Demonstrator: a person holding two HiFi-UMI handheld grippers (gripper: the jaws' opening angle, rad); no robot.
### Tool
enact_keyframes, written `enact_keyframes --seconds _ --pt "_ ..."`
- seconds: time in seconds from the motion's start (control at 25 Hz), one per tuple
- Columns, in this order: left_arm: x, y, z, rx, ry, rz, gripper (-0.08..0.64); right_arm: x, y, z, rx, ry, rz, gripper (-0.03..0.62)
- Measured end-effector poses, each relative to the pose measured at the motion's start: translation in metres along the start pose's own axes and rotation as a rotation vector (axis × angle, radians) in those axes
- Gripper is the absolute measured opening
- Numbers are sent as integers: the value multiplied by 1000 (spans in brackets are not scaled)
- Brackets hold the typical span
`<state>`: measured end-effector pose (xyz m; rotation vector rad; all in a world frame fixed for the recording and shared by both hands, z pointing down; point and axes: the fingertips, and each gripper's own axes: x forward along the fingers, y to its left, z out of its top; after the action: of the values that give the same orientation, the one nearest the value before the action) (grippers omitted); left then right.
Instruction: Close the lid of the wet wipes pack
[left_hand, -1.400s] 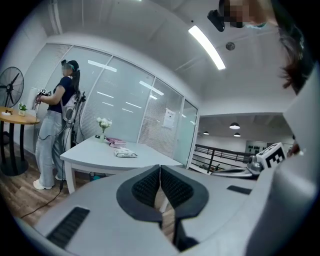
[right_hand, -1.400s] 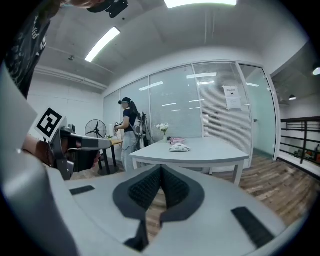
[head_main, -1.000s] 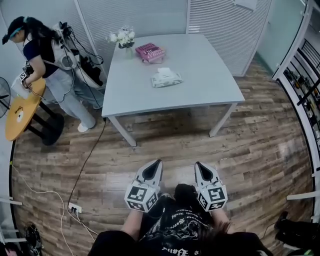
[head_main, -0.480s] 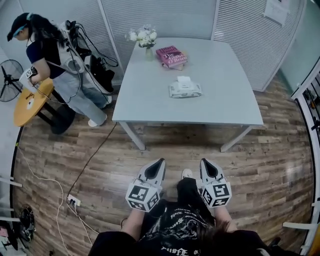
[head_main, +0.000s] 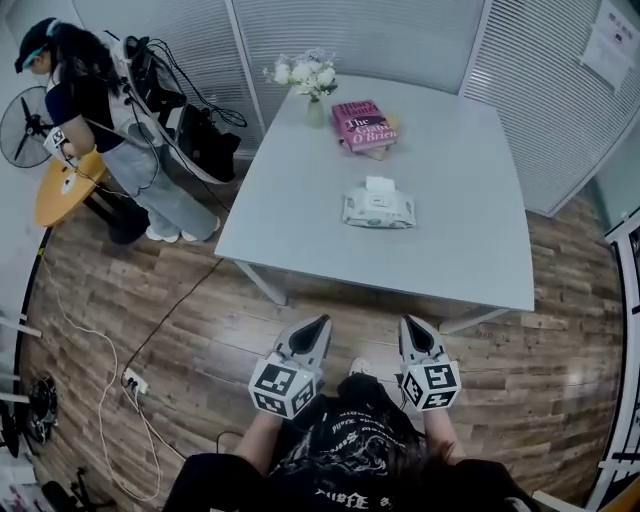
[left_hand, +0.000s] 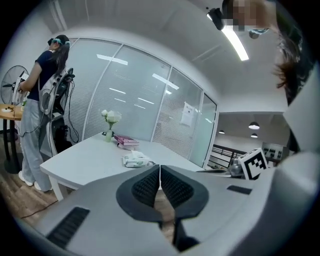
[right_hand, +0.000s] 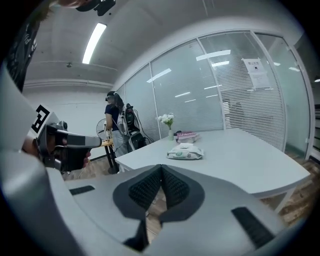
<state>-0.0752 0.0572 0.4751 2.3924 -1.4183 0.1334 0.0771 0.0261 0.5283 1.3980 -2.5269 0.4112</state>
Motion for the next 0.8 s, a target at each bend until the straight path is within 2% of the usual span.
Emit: enact_keyframes --seconds 0.36,0.6,0.8 --pt "80 4 14 -36 -6 23 8 34 -65 24 -12 7 36 -2" --pt "114 11 20 -55 19 30 8 54 -78 32 11 17 47 -2" --pt "131 20 28 -2 36 24 8 74 -69 39 -20 59 48 -2"
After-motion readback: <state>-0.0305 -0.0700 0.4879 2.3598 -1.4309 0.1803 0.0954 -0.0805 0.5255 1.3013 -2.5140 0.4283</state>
